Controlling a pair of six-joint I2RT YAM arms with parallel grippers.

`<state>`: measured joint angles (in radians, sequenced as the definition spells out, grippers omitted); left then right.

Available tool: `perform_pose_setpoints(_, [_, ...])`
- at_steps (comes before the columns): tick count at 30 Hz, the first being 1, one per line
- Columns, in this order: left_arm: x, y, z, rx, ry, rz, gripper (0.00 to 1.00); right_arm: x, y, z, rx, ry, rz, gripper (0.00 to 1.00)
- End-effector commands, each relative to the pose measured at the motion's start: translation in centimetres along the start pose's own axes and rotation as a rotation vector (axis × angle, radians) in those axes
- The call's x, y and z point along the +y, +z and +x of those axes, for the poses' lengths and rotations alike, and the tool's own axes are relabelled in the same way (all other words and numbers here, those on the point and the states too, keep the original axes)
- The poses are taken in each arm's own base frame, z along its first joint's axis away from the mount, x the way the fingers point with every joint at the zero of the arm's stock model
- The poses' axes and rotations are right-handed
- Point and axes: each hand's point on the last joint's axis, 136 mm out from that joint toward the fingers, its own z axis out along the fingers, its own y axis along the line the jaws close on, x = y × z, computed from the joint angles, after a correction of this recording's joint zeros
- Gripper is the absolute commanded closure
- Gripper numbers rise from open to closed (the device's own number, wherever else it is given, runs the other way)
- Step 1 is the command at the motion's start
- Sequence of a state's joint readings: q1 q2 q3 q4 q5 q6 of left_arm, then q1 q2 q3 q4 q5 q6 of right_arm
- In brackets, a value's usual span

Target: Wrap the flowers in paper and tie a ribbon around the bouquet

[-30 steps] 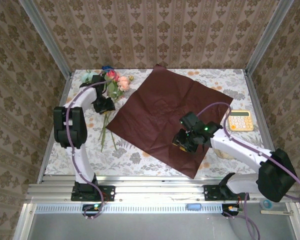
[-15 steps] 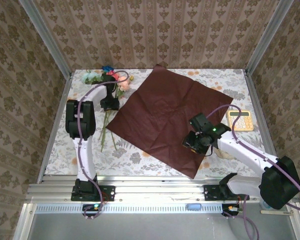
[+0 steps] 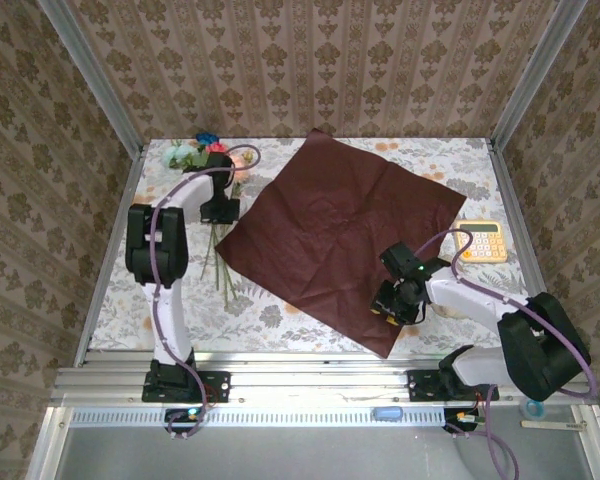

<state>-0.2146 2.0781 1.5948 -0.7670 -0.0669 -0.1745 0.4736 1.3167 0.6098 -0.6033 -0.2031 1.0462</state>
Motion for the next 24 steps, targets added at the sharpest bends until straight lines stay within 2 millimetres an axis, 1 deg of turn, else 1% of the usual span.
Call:
perform_pose_setpoints(1, [0.3, -4.7, -1.1, -0.095, 0.021, -0.018, 1.0, -1.1, 0.7, 0.6, 0.031, 0.031, 0.04, 0.63])
perform_pose_setpoints(5, [0.4, -7.8, -1.6, -0.148, 0.023, -0.031, 1.0, -2.1, 1.1, 1.3, 0.051, 0.054, 0.063, 0.66])
perform_pose_setpoints(10, [0.3, -10.6, -1.7, -0.191, -0.017, -0.006, 1.0, -3.0, 1.8, 2.5, 0.093, 0.088, 0.073, 0.68])
perform_pose_setpoints(12, [-0.2, -12.0, -1.9, -0.217, -0.055, 0.043, 1.0, -2.9, 2.0, 3.1, 0.116, 0.098, 0.064, 0.69])
perform_pose_setpoints(13, [-0.9, -12.7, -2.0, -0.235, -0.081, 0.09, 1.0, -2.7, 2.1, 3.5, 0.129, 0.103, 0.058, 0.69])
perform_pose_setpoints(15, [-3.1, -14.1, -2.6, -0.276, -0.13, 0.219, 1.0, -2.4, 2.3, 4.3, 0.155, 0.11, 0.046, 0.69])
perform_pose_setpoints(18, [-8.6, -15.6, -3.4, -0.319, -0.152, 0.431, 1.0, -1.9, 2.5, 5.6, 0.192, 0.119, 0.032, 0.7])
perform_pose_setpoints(21, [-15.1, -16.6, -4.1, -0.336, -0.146, 0.623, 1.0, -1.3, 2.2, 6.5, 0.21, 0.13, 0.014, 0.7])
perform_pose_setpoints(24, [-22.3, -17.5, -4.4, -0.343, -0.112, 0.811, 1.0, -0.8, 1.4, 6.4, 0.186, 0.137, -0.026, 0.68])
